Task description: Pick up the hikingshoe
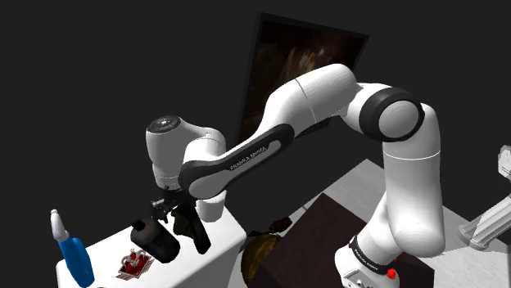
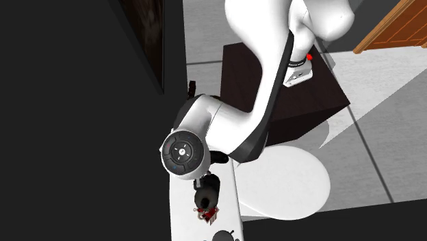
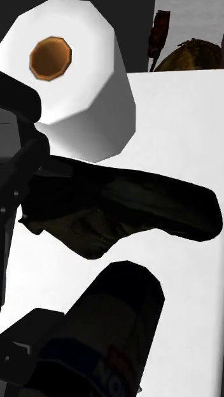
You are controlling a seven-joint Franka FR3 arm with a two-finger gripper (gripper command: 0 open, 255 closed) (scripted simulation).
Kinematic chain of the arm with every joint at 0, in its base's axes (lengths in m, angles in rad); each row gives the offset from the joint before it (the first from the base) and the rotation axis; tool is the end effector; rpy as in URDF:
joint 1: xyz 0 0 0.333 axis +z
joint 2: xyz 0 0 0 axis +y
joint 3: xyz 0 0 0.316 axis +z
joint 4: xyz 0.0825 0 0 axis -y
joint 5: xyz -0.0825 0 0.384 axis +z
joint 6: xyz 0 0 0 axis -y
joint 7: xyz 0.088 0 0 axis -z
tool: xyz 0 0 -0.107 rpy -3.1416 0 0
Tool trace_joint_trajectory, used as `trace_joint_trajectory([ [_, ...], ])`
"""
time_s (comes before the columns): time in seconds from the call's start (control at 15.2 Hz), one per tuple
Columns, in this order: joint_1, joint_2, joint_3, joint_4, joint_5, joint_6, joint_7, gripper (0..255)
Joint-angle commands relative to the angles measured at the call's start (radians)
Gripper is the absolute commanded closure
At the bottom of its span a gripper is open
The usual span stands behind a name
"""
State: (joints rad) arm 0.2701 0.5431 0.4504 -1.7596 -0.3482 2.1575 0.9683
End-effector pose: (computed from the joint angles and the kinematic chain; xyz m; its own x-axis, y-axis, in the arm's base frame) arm 0.5140 0.3996 0.2766 0.9960 -0.0895 -0.0076 -0.0884 -0.9919 0.0916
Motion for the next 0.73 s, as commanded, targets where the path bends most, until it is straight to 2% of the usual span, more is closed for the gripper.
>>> trace_joint_trajectory([
  [0.0, 0.019, 0.079, -0.017, -0.044, -0.007, -0.044, 0.016, 0],
  [0.13, 0.036, 0.08, -0.037, -0.045, 0.003, -0.036, 0.01, 0],
  [0.2, 0.037, 0.065, -0.035, -0.075, 0.002, -0.02, 0.023, 255],
  [0.33, 0.02, 0.042, -0.032, -0.097, 0.009, -0.02, 0.009, 255],
  [0.66, 0.04, 0.05, -0.026, -0.076, 0.01, -0.036, 0.028, 255],
])
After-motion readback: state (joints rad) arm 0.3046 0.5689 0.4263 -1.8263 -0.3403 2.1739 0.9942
